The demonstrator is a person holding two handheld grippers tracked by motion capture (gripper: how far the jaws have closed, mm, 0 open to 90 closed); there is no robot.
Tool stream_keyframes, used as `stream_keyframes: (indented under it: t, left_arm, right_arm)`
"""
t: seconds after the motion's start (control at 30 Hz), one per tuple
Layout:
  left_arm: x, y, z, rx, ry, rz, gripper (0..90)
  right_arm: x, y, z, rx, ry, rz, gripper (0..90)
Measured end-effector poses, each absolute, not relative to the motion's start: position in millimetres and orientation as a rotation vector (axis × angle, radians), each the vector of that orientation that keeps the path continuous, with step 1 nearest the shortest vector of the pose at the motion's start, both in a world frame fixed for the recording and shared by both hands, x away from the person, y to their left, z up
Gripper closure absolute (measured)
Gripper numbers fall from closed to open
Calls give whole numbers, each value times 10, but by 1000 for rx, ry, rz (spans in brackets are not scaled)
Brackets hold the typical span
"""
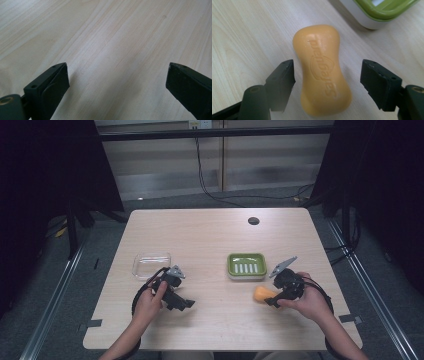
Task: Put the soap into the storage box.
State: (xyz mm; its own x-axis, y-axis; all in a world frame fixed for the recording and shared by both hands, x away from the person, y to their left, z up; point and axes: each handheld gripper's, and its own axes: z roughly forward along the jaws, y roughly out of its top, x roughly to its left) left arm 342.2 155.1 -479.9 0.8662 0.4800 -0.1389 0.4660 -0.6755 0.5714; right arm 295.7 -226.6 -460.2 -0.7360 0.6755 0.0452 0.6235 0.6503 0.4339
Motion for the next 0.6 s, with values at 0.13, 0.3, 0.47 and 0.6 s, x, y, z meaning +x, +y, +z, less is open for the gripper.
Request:
stream_keyframes:
  t: [0.13, 0.3, 0.47, 0.6]
  left_arm:
    - [3435, 1517, -4791, 2430, 672, 31, 45]
    - [3441, 1492, -4783, 2434, 670, 30, 44]
    - [3426, 1489, -4791, 2419, 678, 17, 44]
    - [3426, 1530, -4775, 2470, 627, 25, 44]
  right_arm:
    - [2982, -2215, -4670, 1069, 2778, 608, 303]
    - [3011, -2172, -4723, 1066, 2809, 572, 333]
    - [3057, -2055, -4747, 1044, 2846, 516, 370]
    - [3097, -1985, -4747, 1033, 2856, 482, 386]
